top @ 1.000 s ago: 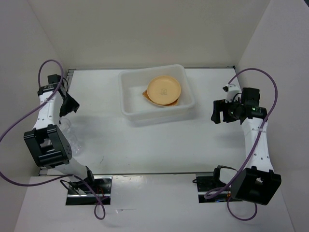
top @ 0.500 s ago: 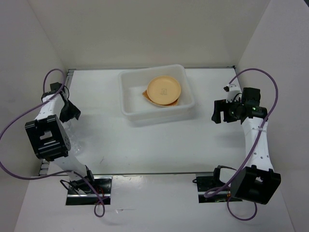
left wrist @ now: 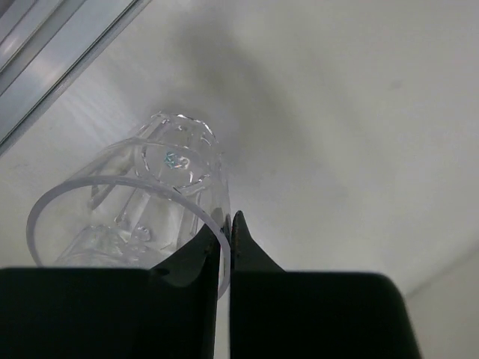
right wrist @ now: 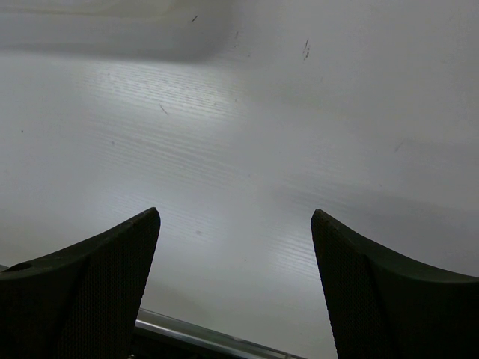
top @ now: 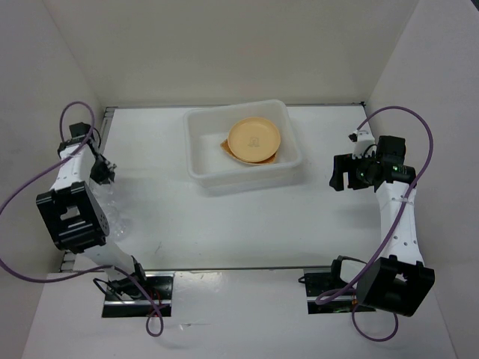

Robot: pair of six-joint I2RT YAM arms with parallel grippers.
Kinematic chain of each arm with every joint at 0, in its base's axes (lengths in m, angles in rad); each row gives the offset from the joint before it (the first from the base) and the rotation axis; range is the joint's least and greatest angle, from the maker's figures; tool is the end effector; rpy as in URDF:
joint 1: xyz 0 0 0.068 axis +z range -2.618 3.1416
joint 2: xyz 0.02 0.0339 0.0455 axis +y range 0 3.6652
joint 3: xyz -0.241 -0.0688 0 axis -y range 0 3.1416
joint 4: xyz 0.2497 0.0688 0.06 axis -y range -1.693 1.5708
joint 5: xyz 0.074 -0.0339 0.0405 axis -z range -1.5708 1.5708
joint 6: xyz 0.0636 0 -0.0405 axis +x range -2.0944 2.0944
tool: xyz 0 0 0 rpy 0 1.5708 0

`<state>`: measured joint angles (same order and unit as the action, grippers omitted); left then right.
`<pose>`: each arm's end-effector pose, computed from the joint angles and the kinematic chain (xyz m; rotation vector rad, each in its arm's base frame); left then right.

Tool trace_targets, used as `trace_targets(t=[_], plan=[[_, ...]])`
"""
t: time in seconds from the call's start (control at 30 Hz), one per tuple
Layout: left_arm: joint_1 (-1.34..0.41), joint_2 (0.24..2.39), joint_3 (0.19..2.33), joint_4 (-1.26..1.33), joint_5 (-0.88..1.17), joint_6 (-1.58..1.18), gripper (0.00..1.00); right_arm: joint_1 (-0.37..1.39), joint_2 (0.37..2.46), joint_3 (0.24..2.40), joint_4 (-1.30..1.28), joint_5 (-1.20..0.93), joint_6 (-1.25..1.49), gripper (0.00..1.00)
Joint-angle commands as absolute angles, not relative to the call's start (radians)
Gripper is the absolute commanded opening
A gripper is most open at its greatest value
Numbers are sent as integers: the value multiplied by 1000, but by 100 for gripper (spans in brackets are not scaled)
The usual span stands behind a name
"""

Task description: Place the mixed dishes into the plastic bin

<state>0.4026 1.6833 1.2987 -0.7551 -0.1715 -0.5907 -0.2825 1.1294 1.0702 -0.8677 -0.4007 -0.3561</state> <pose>0.3252 0.1503 0.1907 -1.3271 2.3424 0.1750 0.2465 -0.0457 0.2705 -0.2512 2.3962 0.2118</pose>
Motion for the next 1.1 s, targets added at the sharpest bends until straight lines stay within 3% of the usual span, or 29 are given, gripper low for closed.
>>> trace_targets(t=[0.0,0.1,0.2,0.27,0.33,0.37,0.4,0.47,0.73,1.07], plan=[[410,1502,1465,-661,-16,-692,0,-290,1129,1066,-833,-408,-354,87],[399,1542,1625,-637,206,-752,0,-290,1129,1066,-833,-399,-354,87],[345,1531,1635,-392,401,-863,0,-290,1129,1066,-833,-399,-354,87],[261,1628,1765,-304,465,-862,0,-290,1129,1066,-833,-399,-354,87],[143,1824,1988,-528,465,-751,0,-290,1129,1066,-833,-399,-354,87],[100,1901,2281,-643,431,-615,0,-290,1120,1066,-824,-399,-354,87],[54,1975,2430,-868,317,-560,0,-290,1120,1066,-824,-399,-354,87],[-56,2143,2665,-1018,235,-503,0,-290,1120,1066,-824,-399,-354,87],[-276,2293,2694,-1134,-75,-482,0,-299,1111,1066,-824,-390,-354,88],[-420,2444,2663,-1170,-268,-472,0,-299,1111,1066,-824,-390,-354,88]])
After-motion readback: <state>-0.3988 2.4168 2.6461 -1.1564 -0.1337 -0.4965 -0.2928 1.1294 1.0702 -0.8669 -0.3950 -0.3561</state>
